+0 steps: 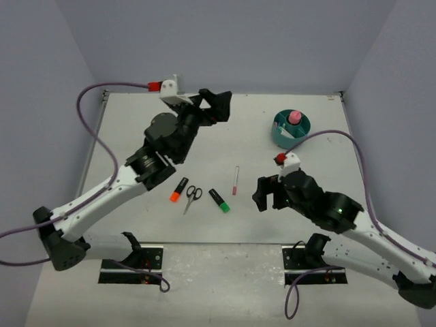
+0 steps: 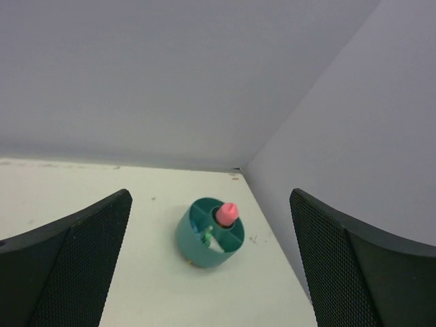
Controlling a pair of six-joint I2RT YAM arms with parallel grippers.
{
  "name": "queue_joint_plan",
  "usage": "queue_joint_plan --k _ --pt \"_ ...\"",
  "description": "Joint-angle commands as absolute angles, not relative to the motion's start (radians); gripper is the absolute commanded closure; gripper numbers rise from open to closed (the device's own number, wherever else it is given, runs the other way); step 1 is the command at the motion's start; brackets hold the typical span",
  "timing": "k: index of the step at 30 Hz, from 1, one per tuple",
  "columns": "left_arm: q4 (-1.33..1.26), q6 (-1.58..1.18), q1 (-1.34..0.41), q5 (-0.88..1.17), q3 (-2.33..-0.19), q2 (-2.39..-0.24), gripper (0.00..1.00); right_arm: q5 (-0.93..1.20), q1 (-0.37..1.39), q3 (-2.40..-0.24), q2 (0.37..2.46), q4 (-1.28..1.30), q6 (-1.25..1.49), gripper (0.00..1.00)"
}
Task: Sort the stationery into containers
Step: Move the pen to the center of the board.
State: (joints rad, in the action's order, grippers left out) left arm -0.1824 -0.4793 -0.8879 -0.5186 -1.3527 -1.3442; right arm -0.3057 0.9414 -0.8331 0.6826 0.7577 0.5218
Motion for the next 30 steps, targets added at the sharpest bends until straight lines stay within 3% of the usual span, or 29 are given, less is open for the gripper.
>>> queue_joint_plan --k 1,6,10,14,26,28,30 --pt "0.116 -0.605 -0.890 -0.537 -1.023 -1.087 0.00 -0.310 0.937 -0.894 1.035 0.640 0.614 0.01" --pt "0.231 -0.666 -0.892 -0.441 -0.849 -0.860 0.00 -0.409 0.901 -0.987 1.330 0.537 0.681 0.02" --pt "0.368 -0.670 -0.891 -0.393 -0.820 -0.750 0.00 -0.286 0.839 -1.145 1.612 0.530 0.684 0.21" --pt "0.410 -0.662 -0.891 -0.360 -0.759 -0.648 0.00 -0.311 0.831 -1.272 1.795 0.575 0.715 0.35" --pt "0.428 -0.663 -0.891 -0.348 -0.681 -0.553 0.00 -0.266 0.796 -1.208 1.915 0.512 0.741 0.57" --pt "0.428 -0.663 -0.891 -0.347 -0.681 -0.568 0.00 -0.236 0.793 -1.196 1.922 0.494 0.734 0.64" --pt "0.429 -0.663 -0.892 -0.345 -0.680 -0.577 0.00 -0.211 0.785 -1.172 1.922 0.474 0.732 0.79"
